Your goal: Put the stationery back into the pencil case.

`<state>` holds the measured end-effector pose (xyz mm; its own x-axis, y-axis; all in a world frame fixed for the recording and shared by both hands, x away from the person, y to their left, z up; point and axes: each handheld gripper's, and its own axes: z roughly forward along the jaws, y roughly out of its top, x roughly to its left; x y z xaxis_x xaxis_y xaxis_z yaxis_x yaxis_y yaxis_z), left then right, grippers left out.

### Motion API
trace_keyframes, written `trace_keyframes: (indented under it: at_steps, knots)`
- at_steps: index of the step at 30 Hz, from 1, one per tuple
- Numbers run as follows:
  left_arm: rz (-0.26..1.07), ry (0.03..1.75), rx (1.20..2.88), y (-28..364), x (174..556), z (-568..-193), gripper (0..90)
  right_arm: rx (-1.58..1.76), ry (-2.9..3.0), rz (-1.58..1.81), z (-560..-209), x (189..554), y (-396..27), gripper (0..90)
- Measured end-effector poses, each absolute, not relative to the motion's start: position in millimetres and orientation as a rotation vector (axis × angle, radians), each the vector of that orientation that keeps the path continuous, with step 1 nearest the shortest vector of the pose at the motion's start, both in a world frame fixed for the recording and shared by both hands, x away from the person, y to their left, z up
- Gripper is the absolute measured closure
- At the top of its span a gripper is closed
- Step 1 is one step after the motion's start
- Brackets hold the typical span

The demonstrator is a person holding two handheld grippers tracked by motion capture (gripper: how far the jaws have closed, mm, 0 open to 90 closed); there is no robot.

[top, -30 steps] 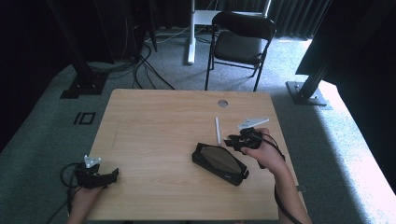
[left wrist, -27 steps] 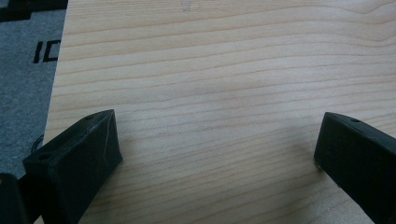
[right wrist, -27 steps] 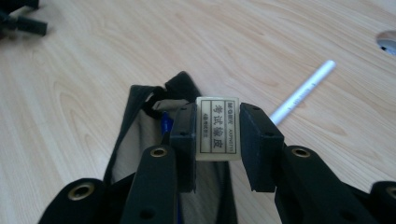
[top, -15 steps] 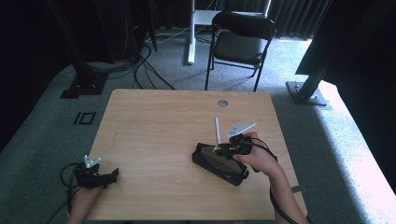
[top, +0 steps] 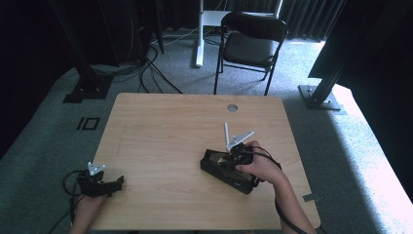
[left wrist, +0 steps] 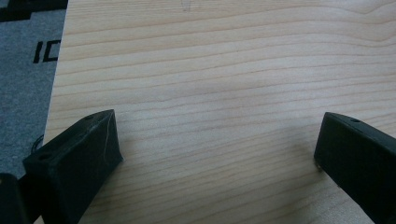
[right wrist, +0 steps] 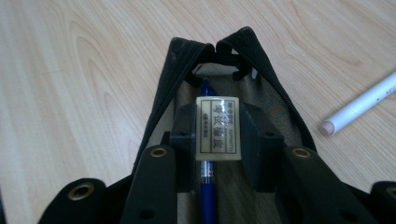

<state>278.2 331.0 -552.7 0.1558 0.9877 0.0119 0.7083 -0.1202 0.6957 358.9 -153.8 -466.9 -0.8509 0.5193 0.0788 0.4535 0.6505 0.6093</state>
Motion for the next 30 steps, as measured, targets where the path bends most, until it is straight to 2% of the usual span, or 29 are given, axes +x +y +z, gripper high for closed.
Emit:
trace_keyframes:
  at_steps: [17, 30]
  knots:
    - [0.664, 1.609, 1.891, 331.0, 278.2, -552.7, 0.6, 0.824, 2.803, 0.777, -490.2, 365.3, -135.6, 68.2]
    - [0.664, 1.609, 1.891, 330.9, 278.2, -552.7, 0.5, 0.856, 2.802, 0.762, -491.1, 366.8, -132.6, 65.4]
